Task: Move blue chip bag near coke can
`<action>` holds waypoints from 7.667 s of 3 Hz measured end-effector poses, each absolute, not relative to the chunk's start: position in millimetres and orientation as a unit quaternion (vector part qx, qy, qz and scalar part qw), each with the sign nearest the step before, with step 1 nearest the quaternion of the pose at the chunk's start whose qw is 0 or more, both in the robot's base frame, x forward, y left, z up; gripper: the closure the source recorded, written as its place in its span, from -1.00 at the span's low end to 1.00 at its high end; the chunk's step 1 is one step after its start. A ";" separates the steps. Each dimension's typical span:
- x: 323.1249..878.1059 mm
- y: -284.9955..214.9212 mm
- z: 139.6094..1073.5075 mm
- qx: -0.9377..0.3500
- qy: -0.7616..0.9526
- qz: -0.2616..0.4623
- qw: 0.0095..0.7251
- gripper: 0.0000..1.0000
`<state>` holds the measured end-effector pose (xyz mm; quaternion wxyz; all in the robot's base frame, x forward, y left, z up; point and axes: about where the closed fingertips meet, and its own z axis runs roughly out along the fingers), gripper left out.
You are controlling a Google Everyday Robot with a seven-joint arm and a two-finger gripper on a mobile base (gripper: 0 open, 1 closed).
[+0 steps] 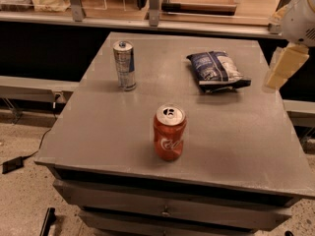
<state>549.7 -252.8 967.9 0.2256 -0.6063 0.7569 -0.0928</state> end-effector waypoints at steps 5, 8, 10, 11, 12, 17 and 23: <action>614.6 -205.3 883.6 -0.625 0.742 -0.039 0.239 -1.00; 611.6 -197.7 880.9 -0.639 0.734 -0.036 0.228 -0.25; 612.2 -200.0 850.1 -0.649 0.733 0.003 0.206 -0.95; 612.3 -198.9 849.6 -0.649 0.733 0.003 0.205 -0.48; 612.5 -197.8 847.8 -0.650 0.732 0.004 0.204 -0.03; 617.0 -192.7 851.6 -0.659 0.723 0.015 0.207 1.00; 556.1 -232.8 963.2 -0.706 0.617 -0.046 0.344 1.00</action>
Offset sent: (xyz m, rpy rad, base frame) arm 0.0513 0.0243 -0.0291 0.1124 0.0337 0.0728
